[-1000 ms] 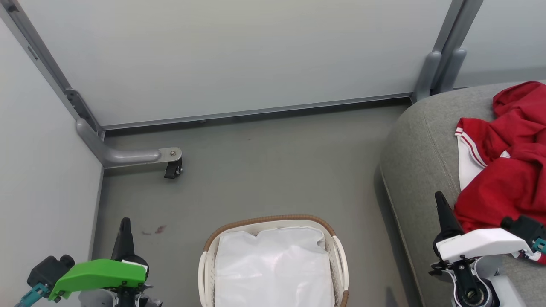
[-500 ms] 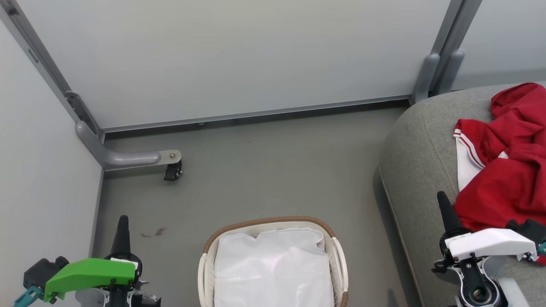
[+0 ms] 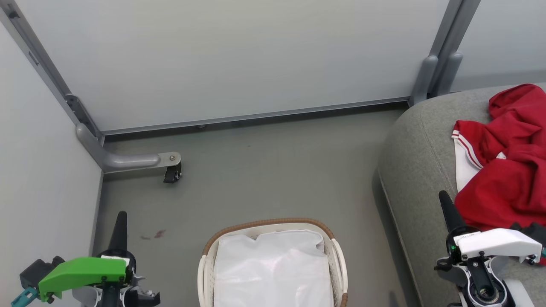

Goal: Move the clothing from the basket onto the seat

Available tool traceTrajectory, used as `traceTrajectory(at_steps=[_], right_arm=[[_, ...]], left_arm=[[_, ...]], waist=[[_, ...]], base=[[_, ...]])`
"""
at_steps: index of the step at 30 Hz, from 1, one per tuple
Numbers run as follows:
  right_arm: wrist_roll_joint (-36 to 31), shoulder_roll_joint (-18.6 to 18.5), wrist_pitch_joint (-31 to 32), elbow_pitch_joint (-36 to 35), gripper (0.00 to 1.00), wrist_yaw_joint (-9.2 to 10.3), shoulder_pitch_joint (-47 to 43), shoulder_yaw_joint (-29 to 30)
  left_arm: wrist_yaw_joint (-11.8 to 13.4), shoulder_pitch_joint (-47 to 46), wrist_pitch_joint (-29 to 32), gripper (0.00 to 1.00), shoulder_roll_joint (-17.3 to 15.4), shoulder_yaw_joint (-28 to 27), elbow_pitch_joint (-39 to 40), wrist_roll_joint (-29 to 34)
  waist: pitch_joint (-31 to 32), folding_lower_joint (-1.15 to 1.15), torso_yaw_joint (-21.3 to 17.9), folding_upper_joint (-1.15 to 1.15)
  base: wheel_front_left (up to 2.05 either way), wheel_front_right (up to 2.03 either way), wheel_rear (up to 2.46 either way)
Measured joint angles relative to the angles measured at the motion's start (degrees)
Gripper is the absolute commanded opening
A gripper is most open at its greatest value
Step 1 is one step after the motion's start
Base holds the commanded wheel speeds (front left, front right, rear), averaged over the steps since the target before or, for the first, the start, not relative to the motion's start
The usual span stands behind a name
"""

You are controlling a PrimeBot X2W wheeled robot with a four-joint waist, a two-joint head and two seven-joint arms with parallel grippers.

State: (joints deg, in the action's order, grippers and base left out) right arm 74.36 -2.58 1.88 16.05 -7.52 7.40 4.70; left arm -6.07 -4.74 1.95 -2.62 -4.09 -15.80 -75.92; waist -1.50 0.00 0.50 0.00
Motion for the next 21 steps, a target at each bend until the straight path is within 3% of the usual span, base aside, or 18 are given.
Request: traceTrajectory(at_steps=[21], right_arm=[[10.49, -0.05, 2.68, -1.11, 0.0, 0.01, -0.6, 1.04]], left_arm=[[-0.78, -0.65, 2.7, 0.0, -0.04, -1.42, 0.96, -9.64]], waist=[[0.73, 0.0, -0.27, 0.0]], base=[[0.0, 0.0, 0.0]])
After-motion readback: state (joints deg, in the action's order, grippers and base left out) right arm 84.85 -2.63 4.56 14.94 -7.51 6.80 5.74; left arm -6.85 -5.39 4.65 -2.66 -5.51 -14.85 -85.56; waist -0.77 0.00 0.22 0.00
